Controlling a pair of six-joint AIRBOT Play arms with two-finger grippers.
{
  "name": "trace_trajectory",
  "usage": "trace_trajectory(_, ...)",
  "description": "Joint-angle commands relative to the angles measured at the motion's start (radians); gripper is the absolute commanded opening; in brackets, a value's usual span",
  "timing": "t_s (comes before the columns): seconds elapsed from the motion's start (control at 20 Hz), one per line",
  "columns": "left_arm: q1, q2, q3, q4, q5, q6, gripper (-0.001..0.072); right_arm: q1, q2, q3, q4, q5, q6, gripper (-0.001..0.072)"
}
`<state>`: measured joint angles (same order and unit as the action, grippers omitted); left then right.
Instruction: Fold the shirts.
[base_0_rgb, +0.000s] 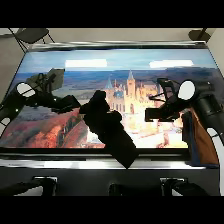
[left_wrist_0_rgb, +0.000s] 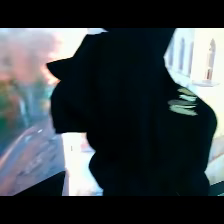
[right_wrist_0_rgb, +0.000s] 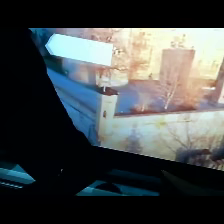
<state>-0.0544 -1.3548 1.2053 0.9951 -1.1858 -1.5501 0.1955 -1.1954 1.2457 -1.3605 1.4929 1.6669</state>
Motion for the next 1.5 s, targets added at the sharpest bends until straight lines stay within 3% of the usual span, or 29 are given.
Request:
trace_trajectory(0.0, 0.048, -0.025, -0.024, 0.026, -0.009, 0.002, 0.0705, 0.000, -0.010, -0.104, 0.085, -0.012, -0.025, 0.0672)
trace_trajectory(0.2, 0.041, -0.133, -0.038, 0.007, 0.056, 0.002, 0.0704, 0.001, -0.010, -0.246, 0.156, -0.014, -0.070, 0.0676)
trace_trajectory(0.35, 0.040, -0.216, -0.038, -0.124, 0.117, 0.022, 0.0702, 0.001, -0.010, -0.312, 0.184, -0.034, -0.082, 0.0681)
trace_trajectory(0.5, 0.028, -0.264, -0.038, -0.250, 0.167, 0.074, 0.0634, 0.001, -0.010, -0.368, 0.238, -0.074, -0.126, 0.0704)
trace_trajectory(0.55, 0.018, -0.271, -0.038, -0.252, 0.184, 0.074, 0.0546, 0.001, -0.010, -0.393, 0.263, -0.092, -0.143, 0.0714)
trace_trajectory(0.7, 0.003, -0.292, -0.038, -0.251, 0.217, 0.074, 0.0108, 0.001, -0.010, -0.478, 0.343, -0.178, -0.191, 0.0718)
trace_trajectory(0.75, 0.005, -0.293, -0.038, -0.251, 0.216, 0.078, 0.0030, 0.001, -0.011, -0.509, 0.366, -0.219, -0.198, 0.0718)
trace_trajectory(1.15, 0.010, -0.263, -0.037, -0.251, 0.164, 0.109, 0.0029, 0.001, -0.101, -0.601, 0.532, -0.375, -0.242, 0.0671)
trace_trajectory(1.2, 0.009, -0.258, -0.037, -0.251, 0.154, 0.109, 0.0029, 0.002, -0.105, -0.601, 0.557, -0.401, -0.242, 0.0647)
trace_trajectory(1.25, 0.009, -0.253, -0.037, -0.251, 0.146, 0.111, 0.0029, 0.010, -0.107, -0.601, 0.570, -0.415, -0.237, 0.0530)
trace_trajectory(1.3, 0.010, -0.248, -0.037, -0.251, 0.138, 0.111, 0.0029, 0.024, -0.108, -0.601, 0.576, -0.423, -0.230, 0.0372)
trace_trajectory(1.35, 0.010, -0.242, -0.037, -0.251, 0.130, 0.112, 0.0029, 0.039, -0.107, -0.601, 0.582, -0.422, -0.231, 0.0107)
trace_trajectory(1.4, 0.010, -0.231, -0.037, -0.251, 0.127, 0.113, 0.0028, 0.052, -0.106, -0.600, 0.594, -0.420, -0.235, 0.0045)
trace_trajectory(1.45, 0.010, -0.210, -0.035, -0.251, 0.127, 0.133, 0.0028, 0.051, -0.097, -0.592, 0.600, -0.398, -0.243, 0.0045)
